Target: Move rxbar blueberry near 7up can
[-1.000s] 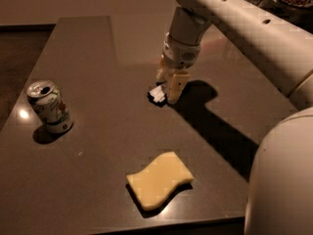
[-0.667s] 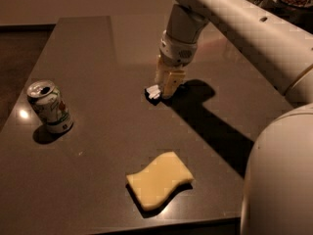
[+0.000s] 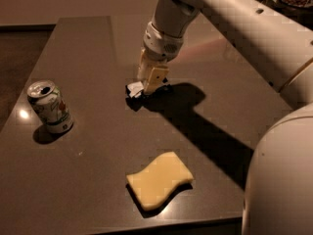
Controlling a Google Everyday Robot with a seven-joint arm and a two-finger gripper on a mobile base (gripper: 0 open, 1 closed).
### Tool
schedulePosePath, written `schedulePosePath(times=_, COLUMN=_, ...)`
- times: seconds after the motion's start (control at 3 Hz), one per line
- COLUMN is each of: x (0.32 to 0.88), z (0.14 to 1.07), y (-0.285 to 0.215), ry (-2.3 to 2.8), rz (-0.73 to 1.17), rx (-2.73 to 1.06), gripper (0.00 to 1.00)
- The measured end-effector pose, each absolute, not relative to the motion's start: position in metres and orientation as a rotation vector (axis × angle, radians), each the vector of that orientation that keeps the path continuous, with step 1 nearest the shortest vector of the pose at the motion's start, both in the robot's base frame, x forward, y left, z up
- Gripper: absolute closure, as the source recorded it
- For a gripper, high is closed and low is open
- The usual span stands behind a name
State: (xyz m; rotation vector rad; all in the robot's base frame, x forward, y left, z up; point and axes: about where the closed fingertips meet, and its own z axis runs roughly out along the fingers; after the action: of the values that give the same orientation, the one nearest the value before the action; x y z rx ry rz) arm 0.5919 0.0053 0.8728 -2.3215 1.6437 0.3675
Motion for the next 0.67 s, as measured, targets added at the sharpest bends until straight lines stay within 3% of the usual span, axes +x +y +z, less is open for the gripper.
schedulePosePath(times=0.67, x=0.551, z=0.901, y=0.092, ry=1.461, rz=0.478, rx=-2.311, gripper=1.00)
